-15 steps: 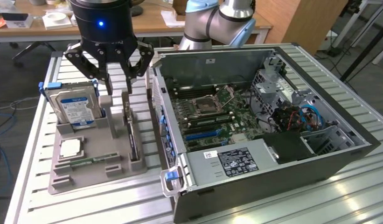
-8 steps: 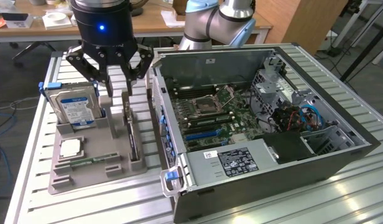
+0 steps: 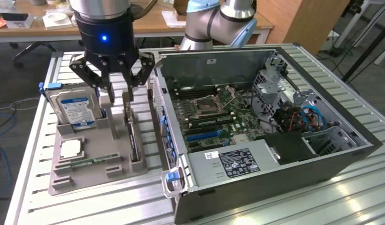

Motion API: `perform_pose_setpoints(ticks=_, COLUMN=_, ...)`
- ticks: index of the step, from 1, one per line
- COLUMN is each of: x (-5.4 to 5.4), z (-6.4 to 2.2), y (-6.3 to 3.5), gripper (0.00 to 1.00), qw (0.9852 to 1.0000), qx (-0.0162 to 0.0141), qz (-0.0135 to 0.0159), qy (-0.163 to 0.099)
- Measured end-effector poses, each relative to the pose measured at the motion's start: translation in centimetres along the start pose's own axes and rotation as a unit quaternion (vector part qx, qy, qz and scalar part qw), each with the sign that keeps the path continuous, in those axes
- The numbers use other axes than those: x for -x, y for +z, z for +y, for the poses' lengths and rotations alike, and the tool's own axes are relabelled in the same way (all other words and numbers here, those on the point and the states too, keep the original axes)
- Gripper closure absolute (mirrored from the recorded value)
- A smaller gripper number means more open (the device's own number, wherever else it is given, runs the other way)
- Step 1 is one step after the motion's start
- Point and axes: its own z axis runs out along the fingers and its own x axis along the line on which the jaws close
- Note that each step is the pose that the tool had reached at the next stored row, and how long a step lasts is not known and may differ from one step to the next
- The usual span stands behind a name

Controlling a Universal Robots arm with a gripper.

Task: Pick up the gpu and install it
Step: 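Pick up the gpu and move the gpu toward the slot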

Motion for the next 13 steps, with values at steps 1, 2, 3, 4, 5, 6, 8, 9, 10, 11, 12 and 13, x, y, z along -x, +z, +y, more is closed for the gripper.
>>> perform_pose_setpoints(ticks=1, x=0.0, z=-0.01, y=0.18, gripper=0.57, qw=1.0, qx=0.0, qz=0.0, qy=0.0)
perform_pose_setpoints(ticks=2, x=0.0, z=-0.02, y=0.36, gripper=0.57, qw=1.0, qx=0.0, qz=0.0, qy=0.0)
perform_pose_setpoints(ticks=3, x=0.0, z=-0.02, y=0.54, gripper=0.57, qw=1.0, qx=0.0, qz=0.0, qy=0.0)
perform_pose_setpoints(ticks=4, x=0.0, z=-0.03, y=0.72, gripper=0.57, qw=1.0, qx=0.0, qz=0.0, qy=0.0)
perform_pose_setpoints(ticks=5, x=0.0, z=-0.04, y=0.89, gripper=0.57, qw=1.0, qx=0.0001, qz=0.0, qy=0.0)
perform_pose_setpoints(ticks=6, x=0.0, z=-0.04, y=1.04, gripper=0.57, qw=1.0, qx=0.0, qz=0.0, qy=0.0)
perform_pose_setpoints(ticks=8, x=0.0, z=-0.06, y=1.34, gripper=0.57, qw=1.0, qx=0.0, qz=0.0, qy=0.0)
perform_pose_setpoints(ticks=9, x=0.0, z=-0.07, y=1.48, gripper=0.57, qw=1.0, qx=0.0, qz=0.0, qy=0.0)
perform_pose_setpoints(ticks=10, x=0.0, z=-0.07, y=1.61, gripper=0.57, qw=1.0, qx=0.0001, qz=0.0, qy=0.0)
perform_pose_setpoints(ticks=11, x=0.0, z=-0.08, y=1.75, gripper=0.57, qw=1.0, qx=0.0, qz=0.0, qy=0.0)
perform_pose_setpoints(ticks=12, x=0.0, z=-0.09, y=1.88, gripper=0.57, qw=1.0, qx=0.0, qz=0.0, qy=0.0)
perform_pose_setpoints(ticks=13, x=0.0, z=-0.09, y=2.01, gripper=0.57, qw=1.0, qx=0.0, qz=0.0, qy=0.0)
